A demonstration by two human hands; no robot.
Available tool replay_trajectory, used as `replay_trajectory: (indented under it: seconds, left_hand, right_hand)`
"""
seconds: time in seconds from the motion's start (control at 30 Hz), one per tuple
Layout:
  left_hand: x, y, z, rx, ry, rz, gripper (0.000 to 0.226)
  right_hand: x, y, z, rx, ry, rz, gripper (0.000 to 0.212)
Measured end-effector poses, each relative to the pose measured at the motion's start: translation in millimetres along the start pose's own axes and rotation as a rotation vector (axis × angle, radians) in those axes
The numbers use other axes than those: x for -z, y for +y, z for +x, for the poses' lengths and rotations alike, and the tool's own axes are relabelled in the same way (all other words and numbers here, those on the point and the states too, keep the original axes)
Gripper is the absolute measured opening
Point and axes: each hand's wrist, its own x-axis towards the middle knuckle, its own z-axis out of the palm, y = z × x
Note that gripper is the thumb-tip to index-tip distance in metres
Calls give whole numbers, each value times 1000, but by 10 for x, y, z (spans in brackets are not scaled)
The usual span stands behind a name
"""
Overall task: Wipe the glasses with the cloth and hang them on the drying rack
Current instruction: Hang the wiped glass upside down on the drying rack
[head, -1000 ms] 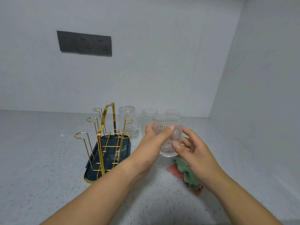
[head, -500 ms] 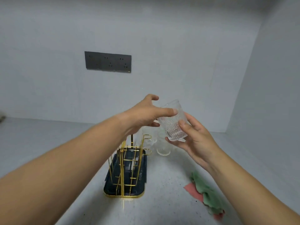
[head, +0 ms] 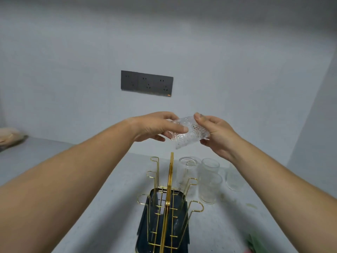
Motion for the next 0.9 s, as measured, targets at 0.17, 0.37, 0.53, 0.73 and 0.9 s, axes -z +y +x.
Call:
replay_trajectory:
  seconds: [0.17,0.37,0.53,0.73,0.9]
  left_hand:
    - [203,-234,187,-31,47,-22,65]
    - [433,-605,259,-92,217,-154,55]
    - [466,-982,316,-80,299,-261,64]
    - [296,-1332,369,-45,269,-360,67]
    - [91,-1526,360,-36,213,-390,67]
  right_hand:
    - [-327,-103,375,23,-82,-155,50]
    - [-601,-12,708,58,-160,-216,44]
    - [-749,143,845,85,-198,-523,40]
    - [-791,301,887,109,-238,-691,44]
    - [-684,443,851,67,-275,-762,45]
